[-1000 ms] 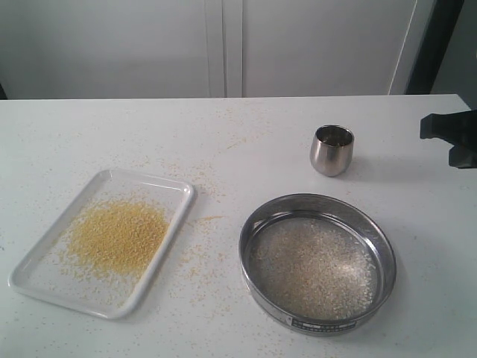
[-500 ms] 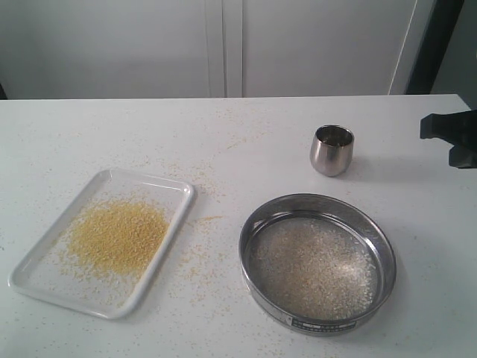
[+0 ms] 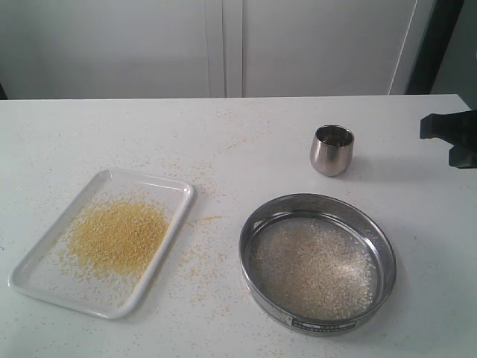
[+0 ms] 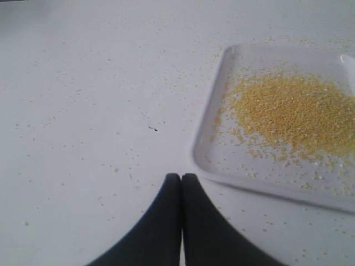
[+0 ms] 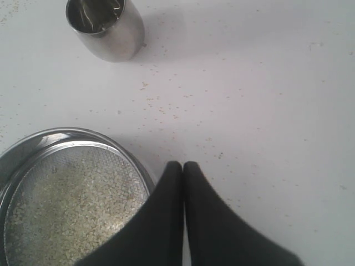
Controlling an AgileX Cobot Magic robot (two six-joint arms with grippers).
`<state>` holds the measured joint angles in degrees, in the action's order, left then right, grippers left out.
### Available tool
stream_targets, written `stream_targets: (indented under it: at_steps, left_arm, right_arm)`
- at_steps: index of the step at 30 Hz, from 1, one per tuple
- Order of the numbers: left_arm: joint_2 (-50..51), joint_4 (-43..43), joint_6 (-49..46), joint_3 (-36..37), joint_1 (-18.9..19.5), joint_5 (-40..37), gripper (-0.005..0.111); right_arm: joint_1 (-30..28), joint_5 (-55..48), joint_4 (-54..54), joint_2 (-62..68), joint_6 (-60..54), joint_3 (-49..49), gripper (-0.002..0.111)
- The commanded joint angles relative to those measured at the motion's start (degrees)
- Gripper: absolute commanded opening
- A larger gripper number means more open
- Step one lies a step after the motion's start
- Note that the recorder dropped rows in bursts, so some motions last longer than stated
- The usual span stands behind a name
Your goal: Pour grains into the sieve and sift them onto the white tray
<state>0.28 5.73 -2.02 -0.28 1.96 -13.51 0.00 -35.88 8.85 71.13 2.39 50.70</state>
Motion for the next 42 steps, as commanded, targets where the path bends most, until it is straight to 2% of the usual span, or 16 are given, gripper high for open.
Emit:
stream_targets:
  at_steps: [1,42]
  left_arm:
    - [-0.3,-1.4,3.2,0.3,0.2,0.2,0.0]
    - [-0.3,-1.9,3.5,0.3,0.2,0.2,0.0]
  right_arm:
    - [-0.4,0.3,-0.1,-0.4,0.0,-0.2,0.0]
    - [-0.4,0.3,-0.1,-0.4,2.0,-0.2,0.0]
